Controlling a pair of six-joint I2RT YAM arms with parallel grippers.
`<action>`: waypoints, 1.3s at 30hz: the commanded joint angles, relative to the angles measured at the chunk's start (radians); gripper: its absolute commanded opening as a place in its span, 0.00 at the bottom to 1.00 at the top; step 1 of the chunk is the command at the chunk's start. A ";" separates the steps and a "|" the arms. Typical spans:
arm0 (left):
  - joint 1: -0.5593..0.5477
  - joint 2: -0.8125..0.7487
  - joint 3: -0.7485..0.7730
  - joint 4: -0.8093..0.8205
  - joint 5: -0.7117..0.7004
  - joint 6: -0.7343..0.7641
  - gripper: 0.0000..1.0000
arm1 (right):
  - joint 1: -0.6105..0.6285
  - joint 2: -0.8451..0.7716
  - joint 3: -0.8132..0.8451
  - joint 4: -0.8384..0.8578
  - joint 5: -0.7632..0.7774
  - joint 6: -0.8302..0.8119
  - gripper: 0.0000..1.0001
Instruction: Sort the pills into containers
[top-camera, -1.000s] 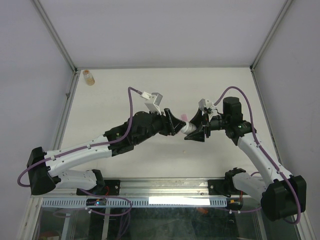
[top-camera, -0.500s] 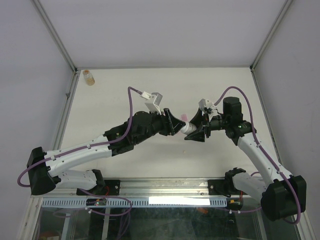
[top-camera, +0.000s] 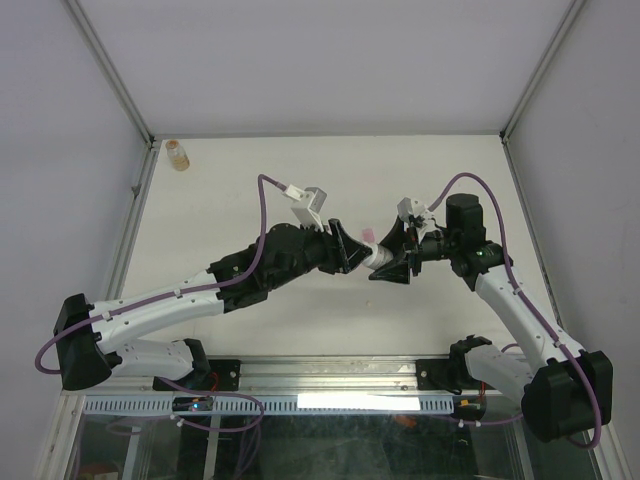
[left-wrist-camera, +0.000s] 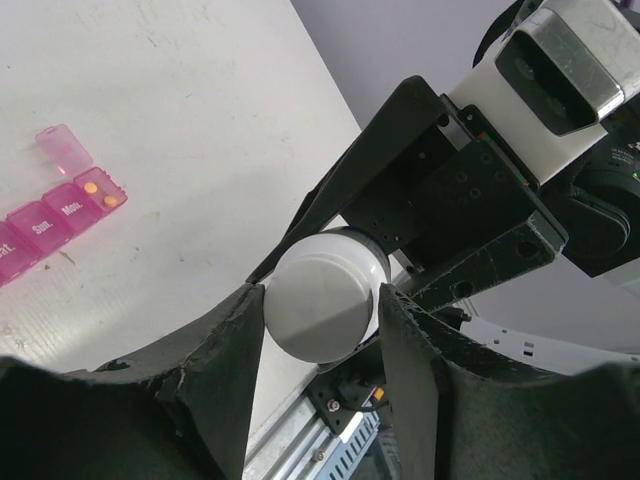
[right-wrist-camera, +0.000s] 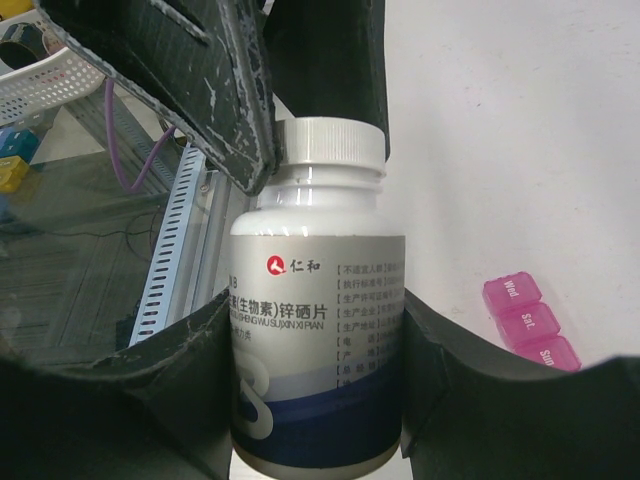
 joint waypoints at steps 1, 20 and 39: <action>-0.008 -0.027 -0.002 0.005 0.028 -0.010 0.48 | -0.005 -0.013 0.049 0.015 -0.016 -0.012 0.00; 0.016 -0.024 -0.146 0.315 0.484 0.450 0.21 | -0.004 -0.017 0.045 0.019 -0.028 -0.009 0.00; 0.191 0.048 -0.129 0.360 1.026 0.892 0.61 | -0.005 -0.029 0.044 0.019 -0.045 -0.007 0.00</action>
